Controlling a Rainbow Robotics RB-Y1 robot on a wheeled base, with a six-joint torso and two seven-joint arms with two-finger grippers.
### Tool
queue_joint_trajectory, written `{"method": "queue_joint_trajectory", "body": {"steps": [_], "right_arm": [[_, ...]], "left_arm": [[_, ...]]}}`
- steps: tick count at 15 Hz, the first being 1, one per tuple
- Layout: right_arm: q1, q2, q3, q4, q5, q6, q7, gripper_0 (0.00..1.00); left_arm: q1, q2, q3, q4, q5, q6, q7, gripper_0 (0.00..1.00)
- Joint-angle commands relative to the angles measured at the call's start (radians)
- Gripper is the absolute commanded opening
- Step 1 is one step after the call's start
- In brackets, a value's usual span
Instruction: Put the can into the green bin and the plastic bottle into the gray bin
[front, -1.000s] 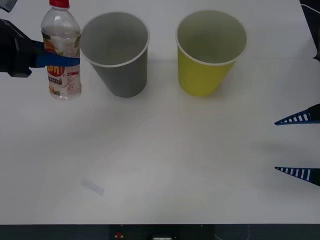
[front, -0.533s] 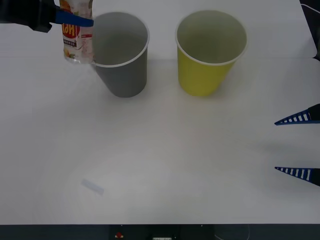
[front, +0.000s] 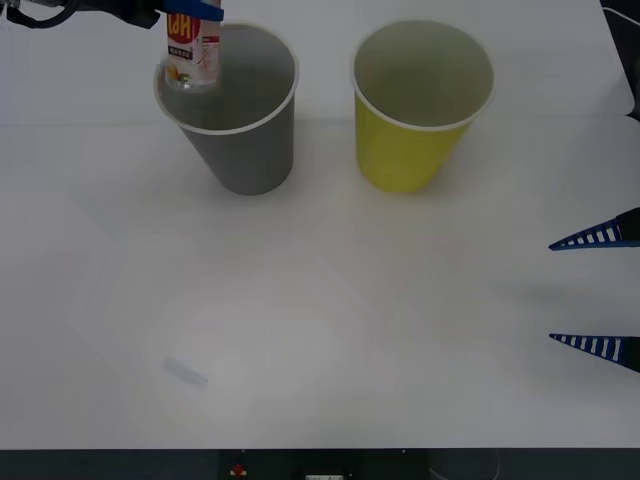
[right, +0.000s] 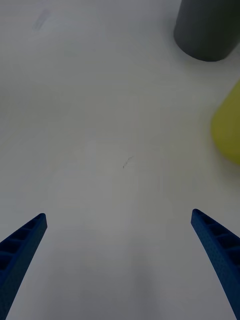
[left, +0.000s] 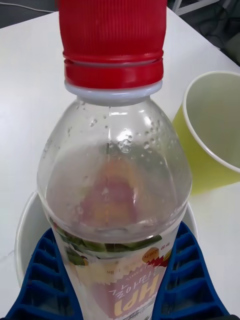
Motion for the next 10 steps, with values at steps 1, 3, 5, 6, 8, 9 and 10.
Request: {"method": "queue_joint_trajectory", "body": {"steps": [1, 3, 5, 6, 8, 9, 10], "right_arm": [[0.0, 0.0, 0.0, 0.0, 0.0, 0.0, 0.0, 1.0], [0.0, 0.0, 0.0, 0.0, 0.0, 0.0, 0.0, 1.0], [0.0, 0.0, 0.0, 0.0, 0.0, 0.0, 0.0, 1.0], [0.0, 0.0, 0.0, 0.0, 0.0, 0.0, 0.0, 1.0], [0.0, 0.0, 0.0, 0.0, 0.0, 0.0, 0.0, 1.0], [0.0, 0.0, 0.0, 0.0, 0.0, 0.0, 0.0, 1.0], [0.0, 0.0, 0.0, 0.0, 0.0, 0.0, 0.0, 1.0]], "left_arm": [[0.001, -0.005, 0.0, 0.001, -0.001, 0.0, -0.012, 0.0], [0.001, -0.005, 0.0, 0.001, 0.014, -0.001, -0.033, 0.85], [0.001, -0.005, 0.0, 0.001, 0.014, -0.004, -0.059, 1.0], [0.001, -0.005, 0.0, 0.001, 0.016, -0.006, -0.061, 1.0], [0.001, -0.002, 0.001, 0.001, 0.034, -0.006, -0.073, 1.0], [0.001, 0.003, 0.001, 0.001, 0.043, -0.013, -0.098, 1.0], [0.01, 0.007, 0.027, 0.0, 0.06, -0.046, -0.121, 1.0]]}}
